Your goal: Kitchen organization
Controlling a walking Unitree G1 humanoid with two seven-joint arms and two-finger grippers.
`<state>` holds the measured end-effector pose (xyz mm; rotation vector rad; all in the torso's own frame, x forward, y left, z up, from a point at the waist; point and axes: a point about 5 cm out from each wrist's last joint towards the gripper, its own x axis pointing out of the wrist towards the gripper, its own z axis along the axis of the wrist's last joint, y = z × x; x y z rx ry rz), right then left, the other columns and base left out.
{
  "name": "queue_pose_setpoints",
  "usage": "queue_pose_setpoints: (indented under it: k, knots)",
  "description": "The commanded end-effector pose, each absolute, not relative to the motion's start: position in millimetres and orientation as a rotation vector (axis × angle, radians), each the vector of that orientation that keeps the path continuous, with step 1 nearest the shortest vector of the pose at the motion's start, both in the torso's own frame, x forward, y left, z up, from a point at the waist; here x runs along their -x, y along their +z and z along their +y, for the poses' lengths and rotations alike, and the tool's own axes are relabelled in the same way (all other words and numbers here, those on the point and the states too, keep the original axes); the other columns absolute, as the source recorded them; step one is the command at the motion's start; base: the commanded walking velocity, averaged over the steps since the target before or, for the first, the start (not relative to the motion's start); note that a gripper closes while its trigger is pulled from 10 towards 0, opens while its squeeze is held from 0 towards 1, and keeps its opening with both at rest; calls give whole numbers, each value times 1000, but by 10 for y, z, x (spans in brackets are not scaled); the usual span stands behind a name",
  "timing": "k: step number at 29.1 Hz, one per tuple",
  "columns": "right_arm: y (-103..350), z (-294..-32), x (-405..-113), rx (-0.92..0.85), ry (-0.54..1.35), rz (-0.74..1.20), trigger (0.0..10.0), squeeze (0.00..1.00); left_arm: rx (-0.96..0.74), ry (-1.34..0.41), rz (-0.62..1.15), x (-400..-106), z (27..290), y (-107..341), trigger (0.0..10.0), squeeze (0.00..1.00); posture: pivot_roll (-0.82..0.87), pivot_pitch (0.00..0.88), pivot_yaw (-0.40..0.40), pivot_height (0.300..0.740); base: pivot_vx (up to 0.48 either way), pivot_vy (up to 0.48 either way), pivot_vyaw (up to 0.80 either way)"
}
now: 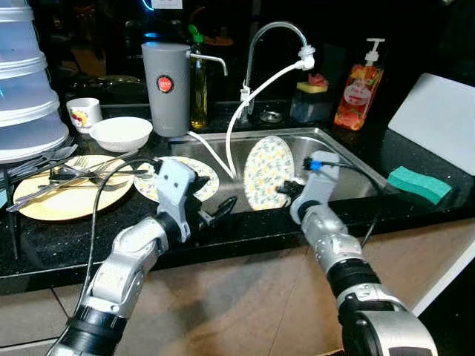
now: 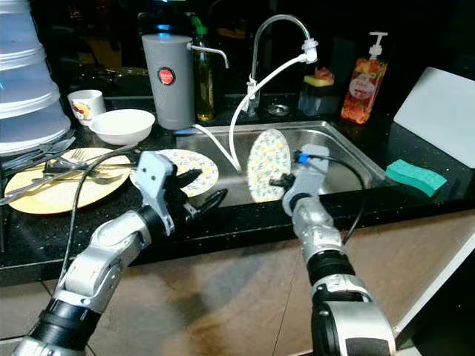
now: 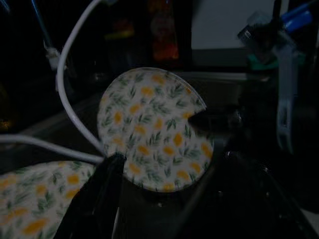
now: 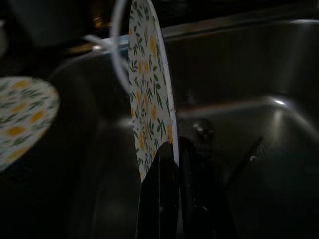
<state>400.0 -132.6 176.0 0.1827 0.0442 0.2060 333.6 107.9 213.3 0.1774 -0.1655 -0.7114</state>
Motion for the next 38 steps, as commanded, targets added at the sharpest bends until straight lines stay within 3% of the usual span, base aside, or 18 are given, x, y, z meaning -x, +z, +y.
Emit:
queue_pose_setpoints:
  k: [1,12,14,15,20,21,29,30,31,32,38]
  knots:
    - [1819,-1289,-4023,-156,233,37,10000,0,-216,-693,-103,-3386,1133,2088,10000,0,27,0,-53,740,0,0,0]
    - [1812,-1167,-4032,-61,313,63,10000,8,-289,-671,-32,-3438,1151,2110,10000,0,29,0,-53,740,0,0,0]
    - [1800,-1160,-4031,-61,324,71,10000,435,-289,-670,-26,-3433,1149,2110,10000,0,30,0,-54,740,0,0,0]
    - [1798,-1162,-4032,-63,325,74,10000,1000,-289,-671,-24,-3432,1149,2112,10000,0,29,0,-55,740,0,0,0]
    - [1802,-1170,-4038,-57,314,73,10000,1000,-291,-664,-25,-3436,1160,2121,10000,0,28,0,-56,740,0,0,0]
    - [1805,-1172,-4040,-54,312,71,10000,0,-295,-655,-28,-3440,1166,2127,10000,0,28,0,-56,740,0,0,0]
    - [1855,-1201,-4056,-81,294,48,10000,0,-406,-594,-40,-3456,1233,2180,10000,0,28,0,-58,740,0,0,0]
    - [1862,-1202,-4057,-85,295,44,10000,0,-455,-595,-46,-3452,1247,2192,10000,522,28,0,-58,740,0,0,0]
    - [1862,-1202,-4057,-85,295,44,10000,0,-455,-595,-46,-3452,1247,2192,10000,522,28,0,-58,740,0,0,0]
    - [1867,-1199,-4057,-88,299,43,10000,0,-503,-610,-38,-3441,1260,2192,10000,1000,28,0,-58,740,0,0,0]
    - [1879,-1169,-4052,-112,325,41,10000,0,-648,-576,15,-3430,1386,2181,10000,1000,26,0,-51,740,0,0,0]
